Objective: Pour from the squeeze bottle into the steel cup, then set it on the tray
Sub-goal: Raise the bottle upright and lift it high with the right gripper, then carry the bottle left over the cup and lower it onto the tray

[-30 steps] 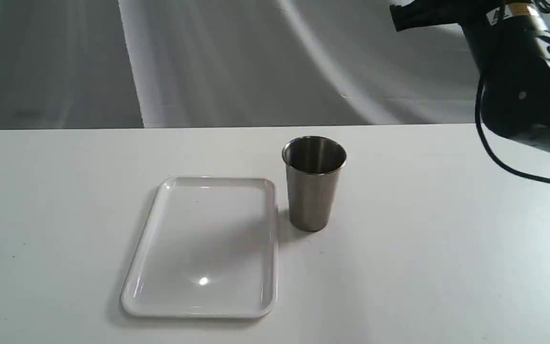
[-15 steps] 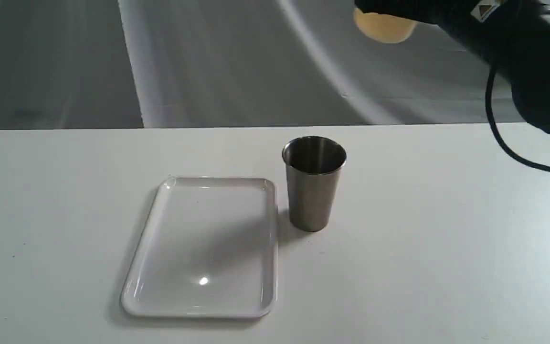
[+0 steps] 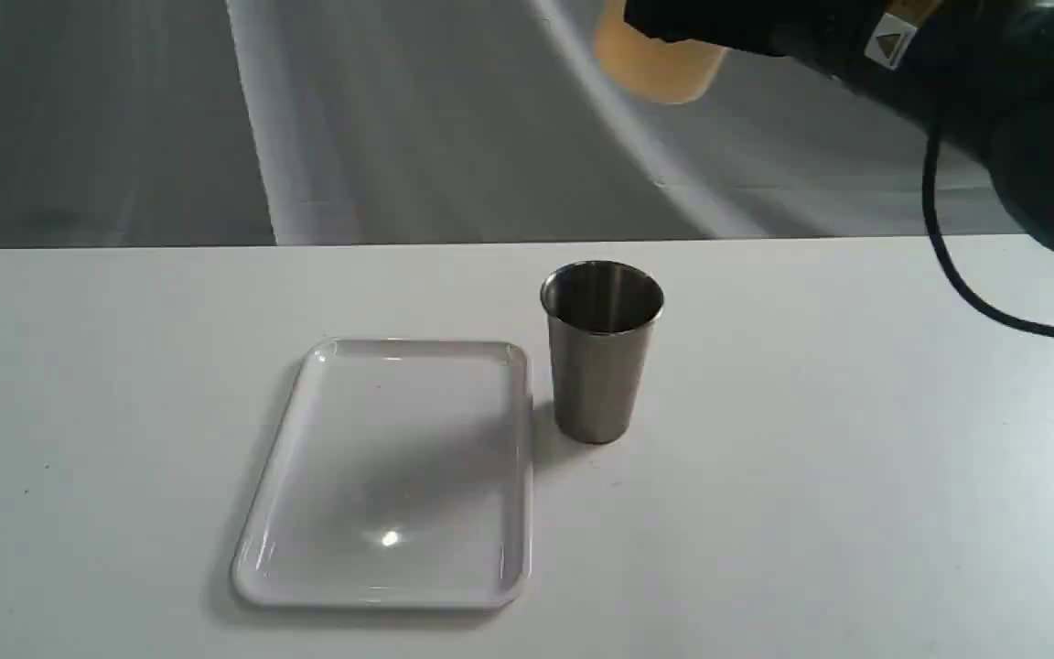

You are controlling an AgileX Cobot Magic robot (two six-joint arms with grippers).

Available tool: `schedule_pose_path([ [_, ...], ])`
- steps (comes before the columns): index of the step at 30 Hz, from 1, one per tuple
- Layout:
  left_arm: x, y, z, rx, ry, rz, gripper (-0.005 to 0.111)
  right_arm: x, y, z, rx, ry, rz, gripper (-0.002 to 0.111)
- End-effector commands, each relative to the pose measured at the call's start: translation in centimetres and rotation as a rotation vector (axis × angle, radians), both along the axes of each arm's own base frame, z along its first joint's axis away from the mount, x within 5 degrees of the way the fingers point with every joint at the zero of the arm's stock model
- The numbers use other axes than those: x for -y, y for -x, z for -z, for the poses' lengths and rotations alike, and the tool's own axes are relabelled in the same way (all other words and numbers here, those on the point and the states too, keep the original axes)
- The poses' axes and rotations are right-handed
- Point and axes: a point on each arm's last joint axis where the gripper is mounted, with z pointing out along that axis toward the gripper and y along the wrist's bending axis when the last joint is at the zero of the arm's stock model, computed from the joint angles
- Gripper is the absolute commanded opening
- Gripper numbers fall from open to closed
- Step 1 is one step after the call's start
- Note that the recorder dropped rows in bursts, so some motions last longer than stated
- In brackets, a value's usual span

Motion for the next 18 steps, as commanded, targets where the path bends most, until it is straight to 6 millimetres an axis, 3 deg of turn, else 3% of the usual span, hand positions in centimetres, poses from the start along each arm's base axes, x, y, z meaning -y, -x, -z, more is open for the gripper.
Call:
schedule_pose_path([
  [1, 0.0, 0.0, 0.1, 0.008, 0.003, 0.006, 0.008, -1.2, 0.7, -1.2, 0.058, -0.020, -0.052, 0.003],
  [9, 0.0, 0.0, 0.1, 0.008, 0.003, 0.006, 0.008, -4.4, 1.9, -1.5, 0.099, -0.049, -0.156, 0.003],
  [18, 0.0, 0.0, 0.1, 0.008, 0.003, 0.006, 0.008, -8.1, 1.5, 1.5, 0.045, -0.061, -0.247, 0.003],
])
